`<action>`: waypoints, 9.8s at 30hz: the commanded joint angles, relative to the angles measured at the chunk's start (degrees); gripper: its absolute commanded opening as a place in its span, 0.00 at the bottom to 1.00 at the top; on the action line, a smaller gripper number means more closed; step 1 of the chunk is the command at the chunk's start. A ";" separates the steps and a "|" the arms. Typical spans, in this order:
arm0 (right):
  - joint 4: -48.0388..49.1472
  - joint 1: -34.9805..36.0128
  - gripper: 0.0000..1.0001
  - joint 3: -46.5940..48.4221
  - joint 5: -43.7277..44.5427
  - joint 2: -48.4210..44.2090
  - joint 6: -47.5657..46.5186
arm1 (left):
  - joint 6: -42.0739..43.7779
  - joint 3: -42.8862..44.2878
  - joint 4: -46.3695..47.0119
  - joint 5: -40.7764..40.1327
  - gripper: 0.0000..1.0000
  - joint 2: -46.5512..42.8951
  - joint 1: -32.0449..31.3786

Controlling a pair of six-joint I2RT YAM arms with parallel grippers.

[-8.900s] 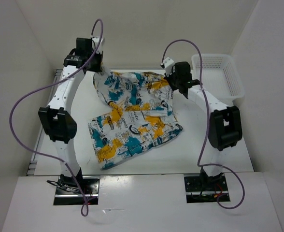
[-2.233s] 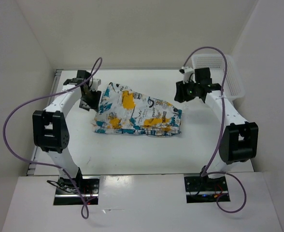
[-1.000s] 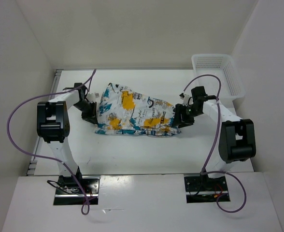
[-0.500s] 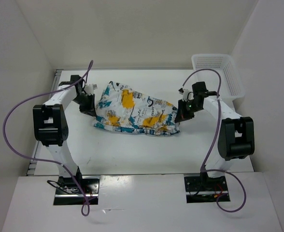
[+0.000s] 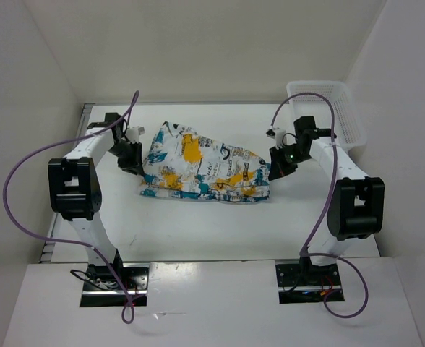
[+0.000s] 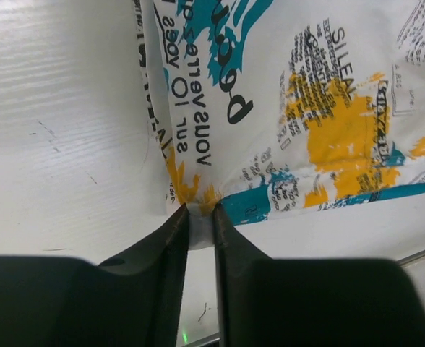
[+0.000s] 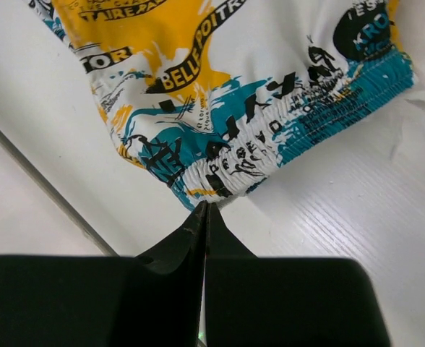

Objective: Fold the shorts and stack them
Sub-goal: Fold the shorts

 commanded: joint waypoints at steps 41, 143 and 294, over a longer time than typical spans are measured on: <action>3.62 -3.69 0.81 0.39 -4.21 8.80 6.71 | 0.23 -12.17 -5.05 -15.12 0.52 -9.82 -1.35; 15.23 0.88 0.00 3.38 6.77 10.30 10.24 | 0.23 28.33 9.88 -9.32 0.73 19.41 -30.71; 11.89 41.13 0.36 18.14 25.93 17.95 0.91 | 0.23 27.65 0.22 5.61 0.40 21.54 -6.80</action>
